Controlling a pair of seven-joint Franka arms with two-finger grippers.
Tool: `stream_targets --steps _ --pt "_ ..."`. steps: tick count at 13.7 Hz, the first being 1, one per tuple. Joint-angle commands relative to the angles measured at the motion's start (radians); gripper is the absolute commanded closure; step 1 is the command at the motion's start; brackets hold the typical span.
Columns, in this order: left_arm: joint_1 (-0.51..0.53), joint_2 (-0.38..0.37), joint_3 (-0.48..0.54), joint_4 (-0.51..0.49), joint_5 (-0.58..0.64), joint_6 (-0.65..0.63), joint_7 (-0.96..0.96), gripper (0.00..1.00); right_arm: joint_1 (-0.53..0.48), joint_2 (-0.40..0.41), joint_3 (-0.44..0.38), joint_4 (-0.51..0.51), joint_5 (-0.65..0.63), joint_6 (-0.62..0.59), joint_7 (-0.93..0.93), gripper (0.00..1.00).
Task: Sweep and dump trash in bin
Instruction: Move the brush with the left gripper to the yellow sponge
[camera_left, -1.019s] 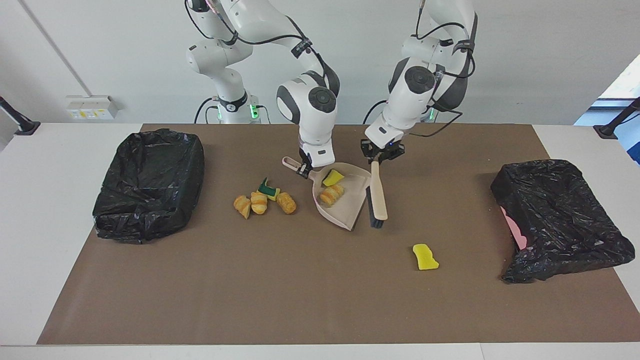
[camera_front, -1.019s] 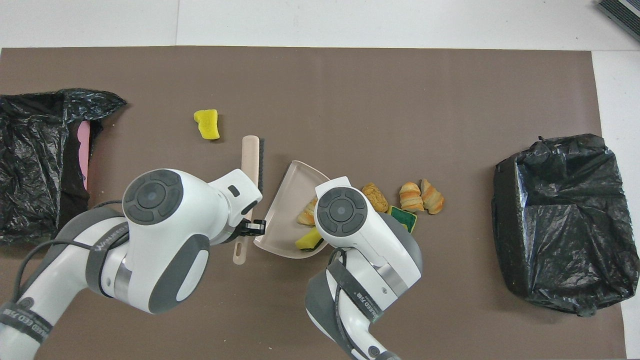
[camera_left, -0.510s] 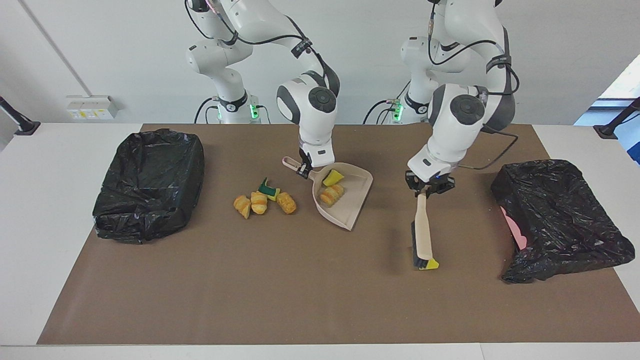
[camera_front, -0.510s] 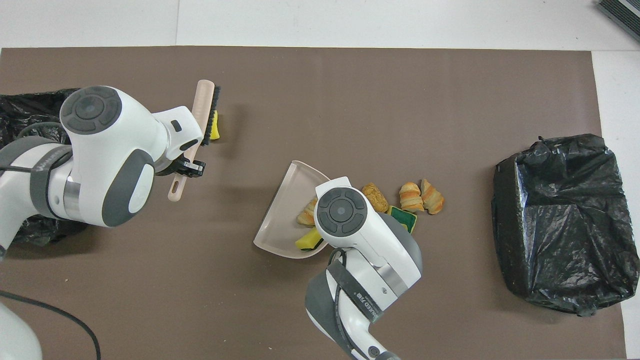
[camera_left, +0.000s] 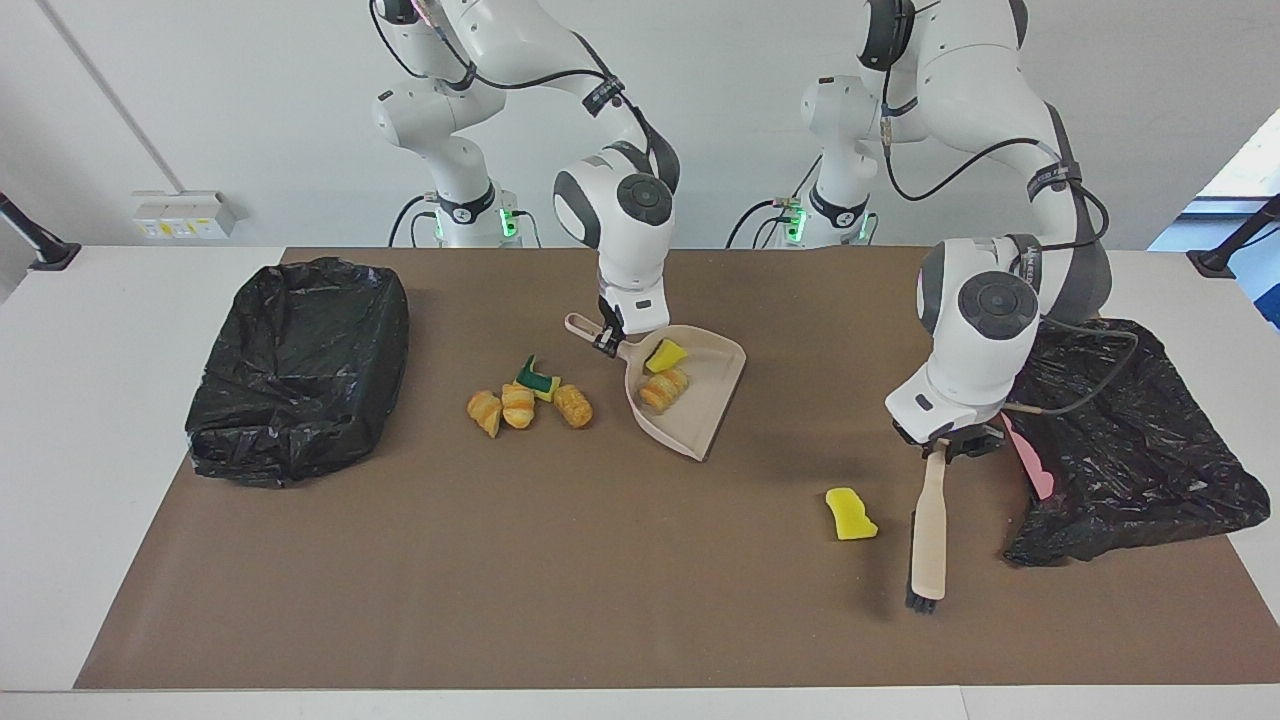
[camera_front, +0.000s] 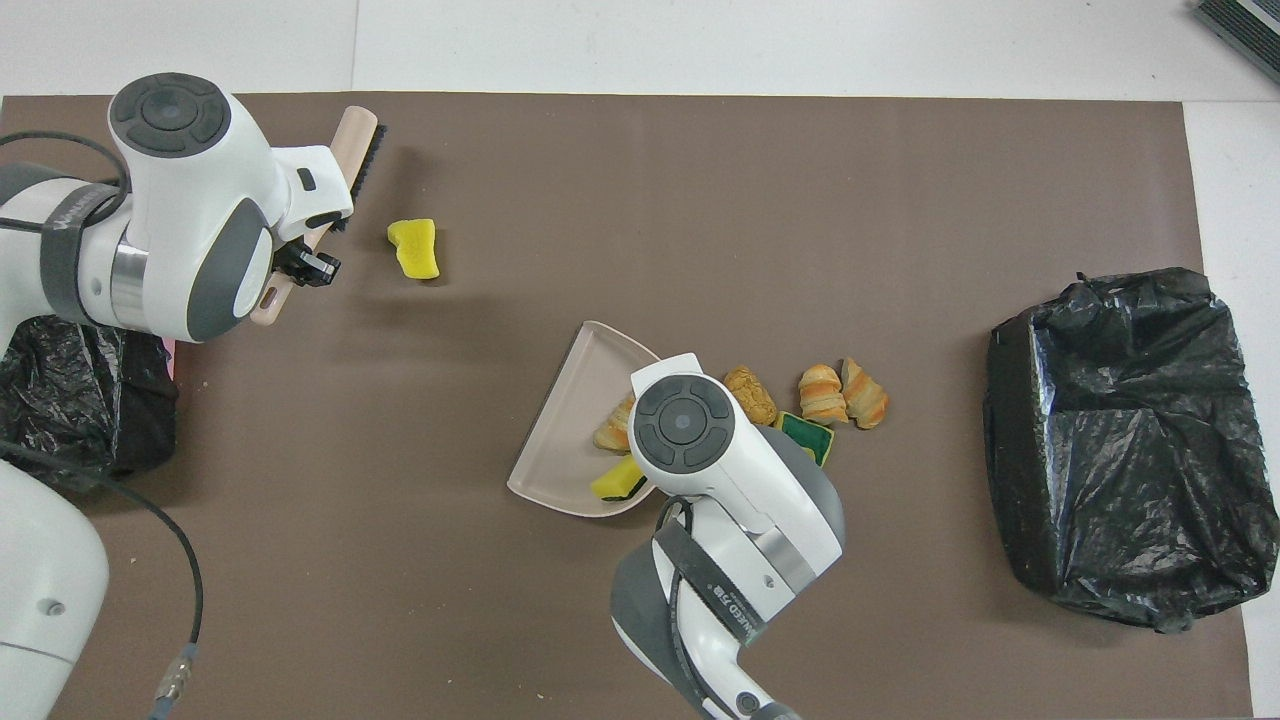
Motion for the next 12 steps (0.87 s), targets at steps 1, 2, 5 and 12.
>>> stream_targets --steps 1,2,5,12 --pt "0.008 0.067 -0.014 0.069 0.114 -0.040 0.079 1.00 -0.004 -0.001 0.006 -0.026 0.006 0.038 0.031 1.00" --pt "0.008 0.066 -0.015 0.055 0.107 -0.043 0.083 1.00 -0.004 -0.001 0.006 -0.026 0.006 0.038 0.031 1.00" --pt "0.003 0.053 -0.023 0.005 0.101 -0.077 0.104 1.00 -0.006 0.000 0.006 -0.025 0.006 0.039 0.031 1.00" --pt "-0.027 -0.058 -0.025 -0.180 -0.075 -0.145 0.185 1.00 -0.006 0.000 0.006 -0.026 0.006 0.038 0.033 1.00"
